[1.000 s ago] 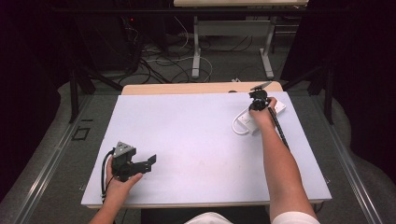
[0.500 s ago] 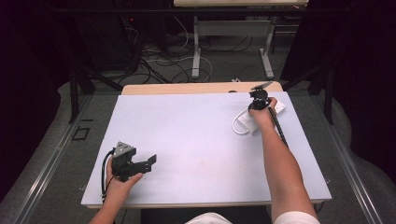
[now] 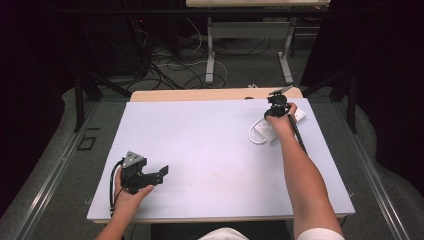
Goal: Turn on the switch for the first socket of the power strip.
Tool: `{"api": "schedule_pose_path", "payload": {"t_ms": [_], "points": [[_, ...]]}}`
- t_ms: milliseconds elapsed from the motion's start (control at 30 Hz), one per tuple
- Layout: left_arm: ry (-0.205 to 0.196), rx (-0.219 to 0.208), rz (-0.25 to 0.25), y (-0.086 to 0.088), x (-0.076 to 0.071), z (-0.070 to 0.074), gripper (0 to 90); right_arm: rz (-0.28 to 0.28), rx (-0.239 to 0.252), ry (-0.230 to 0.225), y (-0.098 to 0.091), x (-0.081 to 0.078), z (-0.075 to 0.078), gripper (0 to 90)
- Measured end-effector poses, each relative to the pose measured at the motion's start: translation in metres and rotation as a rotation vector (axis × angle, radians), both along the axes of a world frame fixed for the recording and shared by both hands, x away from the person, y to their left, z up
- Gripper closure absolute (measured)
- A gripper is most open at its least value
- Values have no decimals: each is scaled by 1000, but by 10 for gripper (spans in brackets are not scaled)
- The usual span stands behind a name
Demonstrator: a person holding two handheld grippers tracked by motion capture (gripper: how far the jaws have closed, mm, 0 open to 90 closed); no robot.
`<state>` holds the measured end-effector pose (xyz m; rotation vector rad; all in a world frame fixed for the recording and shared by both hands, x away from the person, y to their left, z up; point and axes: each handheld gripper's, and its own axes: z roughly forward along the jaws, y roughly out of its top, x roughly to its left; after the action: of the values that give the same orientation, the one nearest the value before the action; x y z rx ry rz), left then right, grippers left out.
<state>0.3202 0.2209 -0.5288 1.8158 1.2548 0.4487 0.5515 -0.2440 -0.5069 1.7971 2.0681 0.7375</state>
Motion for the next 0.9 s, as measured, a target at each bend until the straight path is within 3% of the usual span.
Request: {"api": "schedule_pose_path", "payload": {"t_ms": [533,767,900], "points": [[-6,-3,4,0,1,-1,94,58,-5,-33,3,-4,10,602],[-3,1,8,0,1,-1,94,77,33,-55,0,-10,19,537],[-6,-1,7,0,1,-1,94,98,28,-44,0,-16,25,493]]}}
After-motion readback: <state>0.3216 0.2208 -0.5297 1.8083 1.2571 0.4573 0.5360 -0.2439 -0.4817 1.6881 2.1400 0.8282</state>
